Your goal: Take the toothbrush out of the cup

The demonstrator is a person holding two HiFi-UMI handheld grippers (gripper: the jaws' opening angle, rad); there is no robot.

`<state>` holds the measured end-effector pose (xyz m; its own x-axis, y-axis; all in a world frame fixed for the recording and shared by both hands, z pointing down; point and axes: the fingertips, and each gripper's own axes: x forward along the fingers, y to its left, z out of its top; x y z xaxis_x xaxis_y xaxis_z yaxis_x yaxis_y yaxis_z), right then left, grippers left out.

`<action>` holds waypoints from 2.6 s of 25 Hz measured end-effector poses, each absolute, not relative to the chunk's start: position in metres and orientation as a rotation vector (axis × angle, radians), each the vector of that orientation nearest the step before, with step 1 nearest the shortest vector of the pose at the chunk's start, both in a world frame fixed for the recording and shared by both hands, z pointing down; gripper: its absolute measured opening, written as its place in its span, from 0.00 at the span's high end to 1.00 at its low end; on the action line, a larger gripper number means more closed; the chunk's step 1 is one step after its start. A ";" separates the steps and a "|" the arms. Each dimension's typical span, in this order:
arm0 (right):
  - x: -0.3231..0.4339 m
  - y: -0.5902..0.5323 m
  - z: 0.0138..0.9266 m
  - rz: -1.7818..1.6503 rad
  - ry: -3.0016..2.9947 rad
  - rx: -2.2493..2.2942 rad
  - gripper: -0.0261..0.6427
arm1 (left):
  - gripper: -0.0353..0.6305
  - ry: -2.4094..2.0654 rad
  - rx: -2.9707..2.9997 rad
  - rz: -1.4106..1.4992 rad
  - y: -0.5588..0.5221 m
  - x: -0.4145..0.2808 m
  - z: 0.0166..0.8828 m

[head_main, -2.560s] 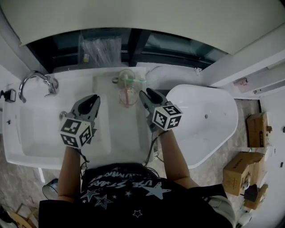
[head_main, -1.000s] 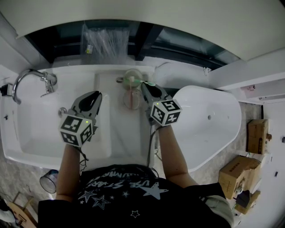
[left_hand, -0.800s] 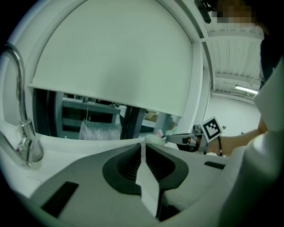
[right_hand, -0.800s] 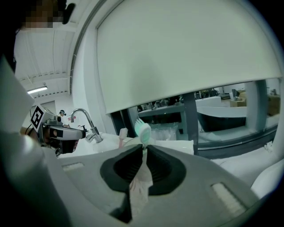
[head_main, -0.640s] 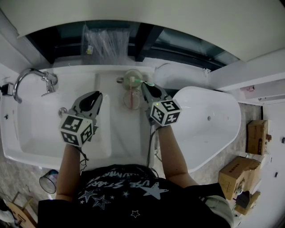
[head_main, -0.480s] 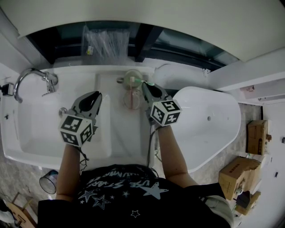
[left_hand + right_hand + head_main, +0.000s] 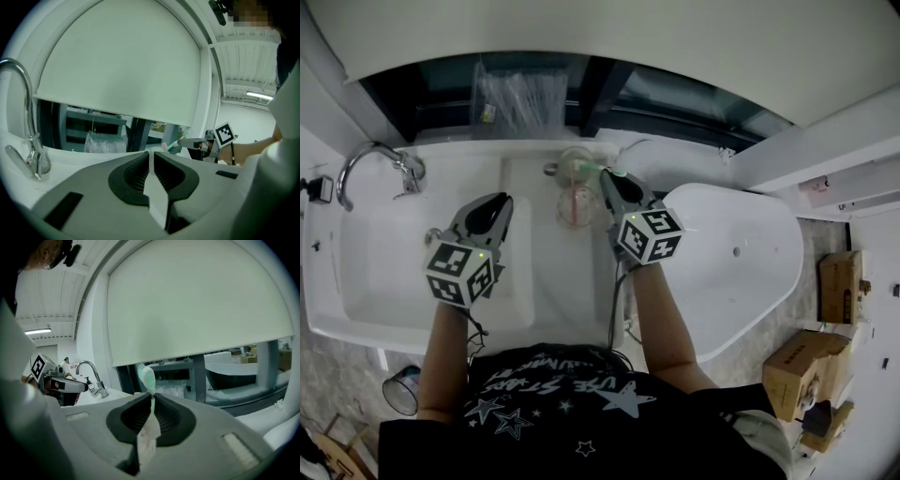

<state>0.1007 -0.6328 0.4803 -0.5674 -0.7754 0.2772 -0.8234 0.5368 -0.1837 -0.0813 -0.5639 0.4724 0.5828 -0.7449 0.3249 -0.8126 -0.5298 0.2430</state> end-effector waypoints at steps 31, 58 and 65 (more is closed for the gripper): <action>0.132 -0.466 0.406 0.344 -2.762 1.401 0.93 | 0.89 -1.364 2.478 0.210 -0.406 -0.061 0.429; 0.106 -0.351 0.445 0.451 -2.822 1.105 0.93 | 0.89 -1.475 2.365 0.200 -0.291 -0.066 0.456; 0.075 -0.307 0.436 0.440 -2.810 1.146 0.93 | 0.89 -1.439 2.390 0.171 -0.247 -0.092 0.449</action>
<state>0.0755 -0.3068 0.4356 -0.7184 -0.6731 0.1757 -0.6946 0.6802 -0.2343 -0.0916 -0.2473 0.4485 0.4784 -0.8334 0.2766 -0.8750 -0.4260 0.2298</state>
